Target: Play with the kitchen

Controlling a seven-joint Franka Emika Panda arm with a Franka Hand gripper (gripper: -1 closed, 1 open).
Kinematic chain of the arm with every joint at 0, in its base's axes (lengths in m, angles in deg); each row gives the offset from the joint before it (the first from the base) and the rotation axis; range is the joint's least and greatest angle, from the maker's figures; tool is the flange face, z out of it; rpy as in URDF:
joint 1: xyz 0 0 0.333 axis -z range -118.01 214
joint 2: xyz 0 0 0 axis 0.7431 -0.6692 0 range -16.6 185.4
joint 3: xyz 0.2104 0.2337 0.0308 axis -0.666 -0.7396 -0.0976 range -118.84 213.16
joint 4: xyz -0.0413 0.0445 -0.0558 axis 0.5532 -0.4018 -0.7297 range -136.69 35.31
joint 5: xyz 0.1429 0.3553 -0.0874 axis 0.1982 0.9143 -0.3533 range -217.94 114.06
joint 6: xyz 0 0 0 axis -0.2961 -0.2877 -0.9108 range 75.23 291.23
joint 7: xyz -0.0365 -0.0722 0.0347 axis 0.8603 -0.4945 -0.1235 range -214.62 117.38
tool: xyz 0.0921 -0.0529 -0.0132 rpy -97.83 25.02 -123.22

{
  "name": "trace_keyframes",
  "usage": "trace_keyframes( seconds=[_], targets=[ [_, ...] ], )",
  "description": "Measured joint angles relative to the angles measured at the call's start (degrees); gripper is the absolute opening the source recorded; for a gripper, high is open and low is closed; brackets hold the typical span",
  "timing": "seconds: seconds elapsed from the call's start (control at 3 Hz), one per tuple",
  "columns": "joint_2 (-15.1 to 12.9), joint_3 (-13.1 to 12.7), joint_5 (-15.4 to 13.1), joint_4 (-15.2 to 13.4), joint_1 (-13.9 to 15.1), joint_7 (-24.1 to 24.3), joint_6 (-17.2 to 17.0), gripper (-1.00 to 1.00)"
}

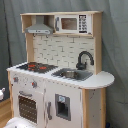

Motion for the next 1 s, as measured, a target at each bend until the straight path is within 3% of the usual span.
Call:
trace_keyframes(
  seconds=[0.33,1.0],
  targets=[
    [0.1,0.3,1.8,4.5,0.3,-0.6,-3.1,1.0],
    [0.1,-0.9,1.8,10.6,9.4,-6.5,-0.2,1.0]
  ],
)
